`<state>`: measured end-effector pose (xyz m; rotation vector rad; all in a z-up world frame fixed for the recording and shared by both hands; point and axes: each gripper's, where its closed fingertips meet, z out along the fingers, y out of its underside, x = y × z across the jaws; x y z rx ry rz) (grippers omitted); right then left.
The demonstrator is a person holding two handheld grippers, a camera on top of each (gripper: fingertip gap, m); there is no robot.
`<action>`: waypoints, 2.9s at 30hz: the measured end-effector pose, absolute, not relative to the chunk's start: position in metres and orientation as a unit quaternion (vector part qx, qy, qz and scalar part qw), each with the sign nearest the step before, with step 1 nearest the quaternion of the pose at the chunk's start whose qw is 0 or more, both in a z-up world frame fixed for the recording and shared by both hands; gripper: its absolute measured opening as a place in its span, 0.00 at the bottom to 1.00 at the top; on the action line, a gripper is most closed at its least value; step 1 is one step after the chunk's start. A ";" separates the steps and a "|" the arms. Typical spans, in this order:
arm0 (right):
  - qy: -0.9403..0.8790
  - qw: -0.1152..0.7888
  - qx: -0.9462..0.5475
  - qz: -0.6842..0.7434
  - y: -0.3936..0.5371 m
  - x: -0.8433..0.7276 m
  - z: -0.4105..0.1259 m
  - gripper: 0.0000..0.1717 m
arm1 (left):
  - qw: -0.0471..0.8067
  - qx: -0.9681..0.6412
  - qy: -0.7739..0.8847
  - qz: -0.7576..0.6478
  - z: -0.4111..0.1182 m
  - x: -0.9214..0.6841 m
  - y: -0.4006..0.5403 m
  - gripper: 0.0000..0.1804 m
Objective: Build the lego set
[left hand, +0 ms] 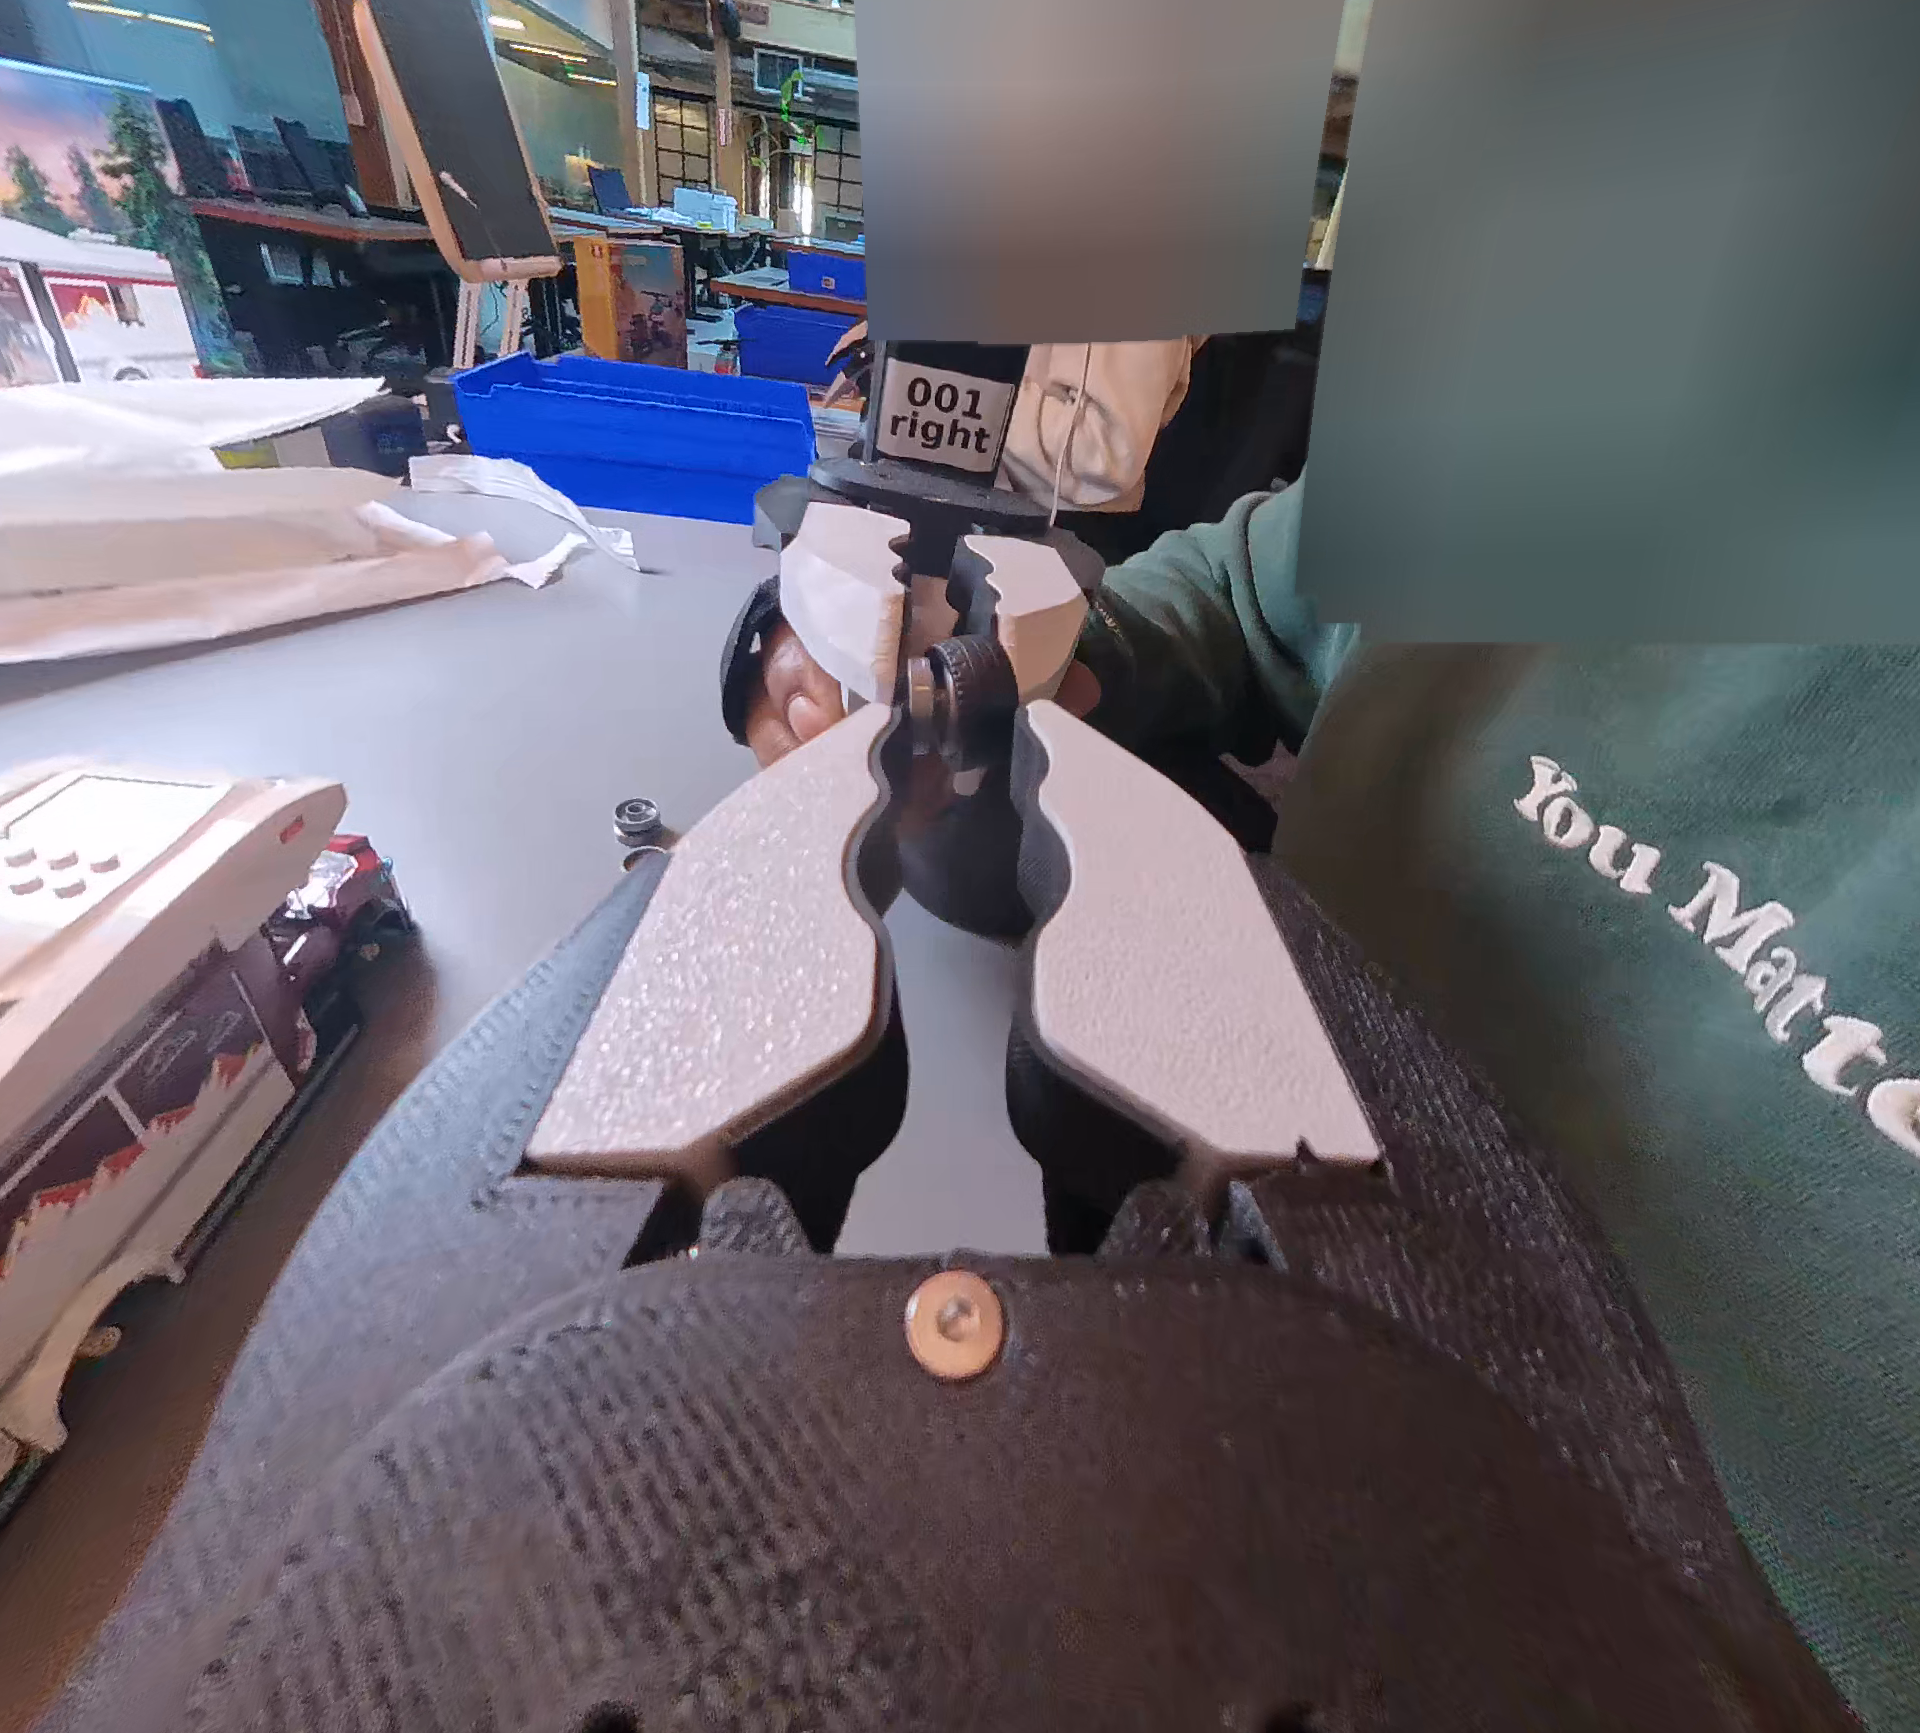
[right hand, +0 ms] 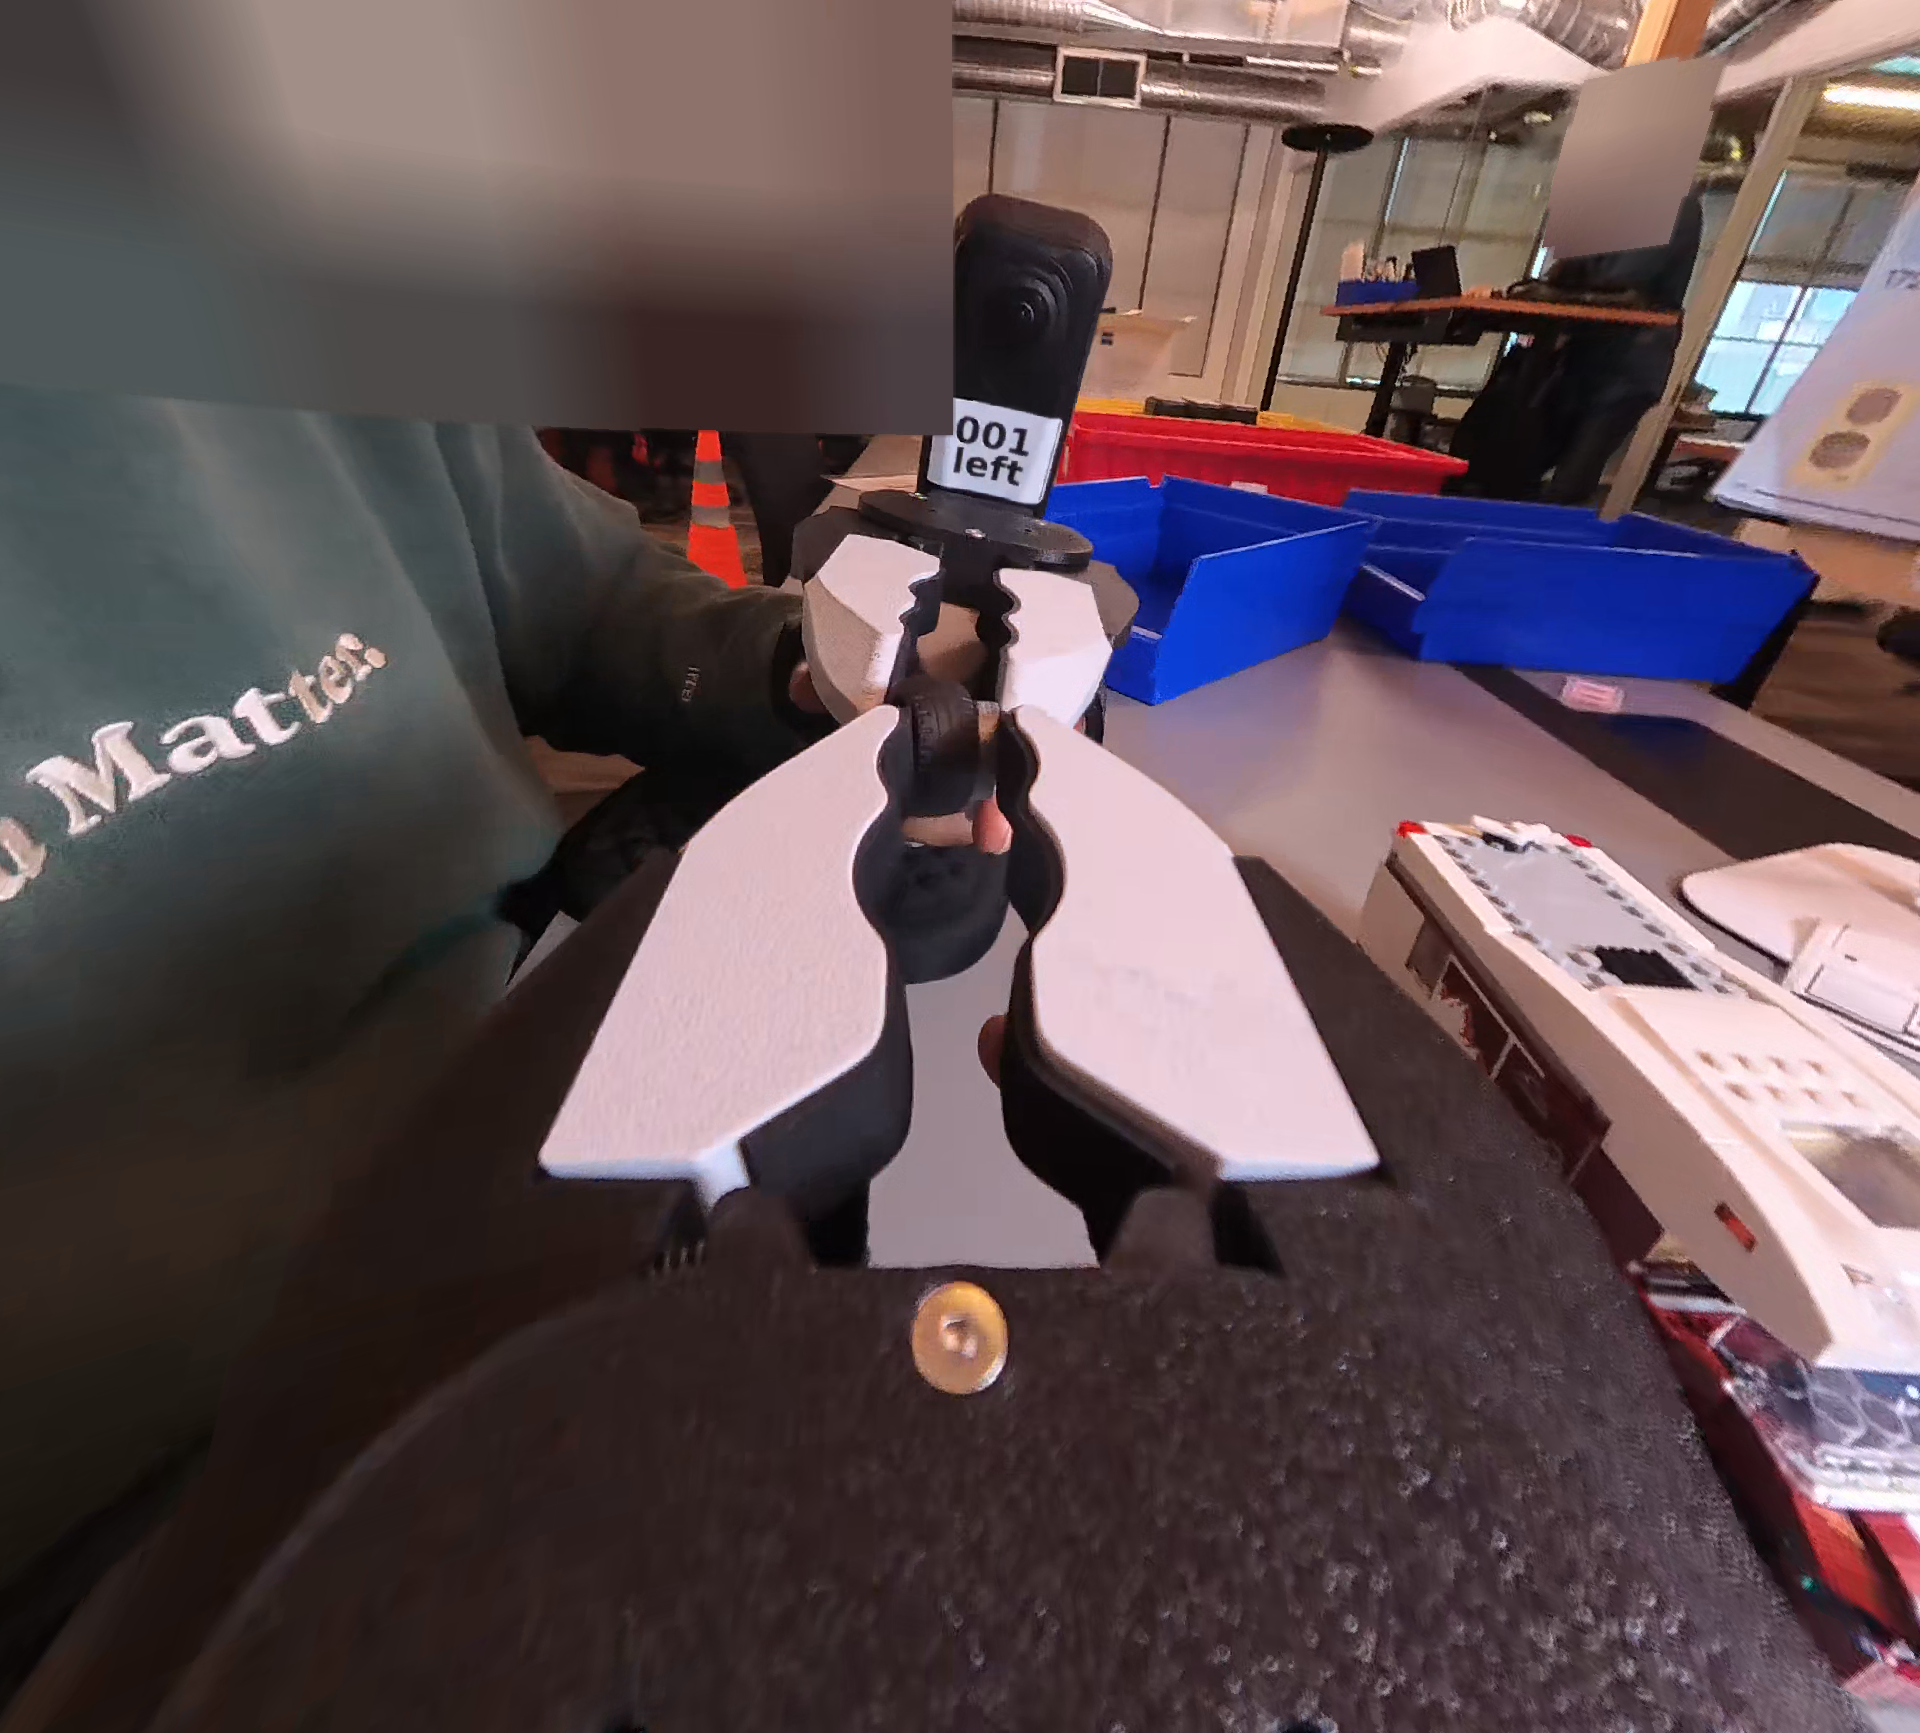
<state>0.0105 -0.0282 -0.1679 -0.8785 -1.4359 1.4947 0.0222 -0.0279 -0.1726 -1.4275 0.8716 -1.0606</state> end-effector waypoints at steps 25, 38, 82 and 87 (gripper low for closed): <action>-0.560 0.378 -0.357 0.646 -0.035 0.013 -0.164 0.08 | 0.535 -0.587 0.370 -0.482 -0.169 0.025 -0.036 0.09; -0.546 0.296 -0.386 0.682 -0.034 0.014 -0.169 0.11 | 0.511 -0.598 0.358 -0.502 -0.177 0.025 -0.034 0.09; -0.778 0.366 -0.373 0.350 -0.025 0.016 -0.247 0.14 | 0.434 -0.705 0.456 -0.328 -0.255 0.026 -0.012 0.14; -0.812 0.247 -0.426 0.315 -0.023 0.027 -0.283 0.08 | 0.380 -0.707 0.549 -0.232 -0.292 0.031 -0.017 0.14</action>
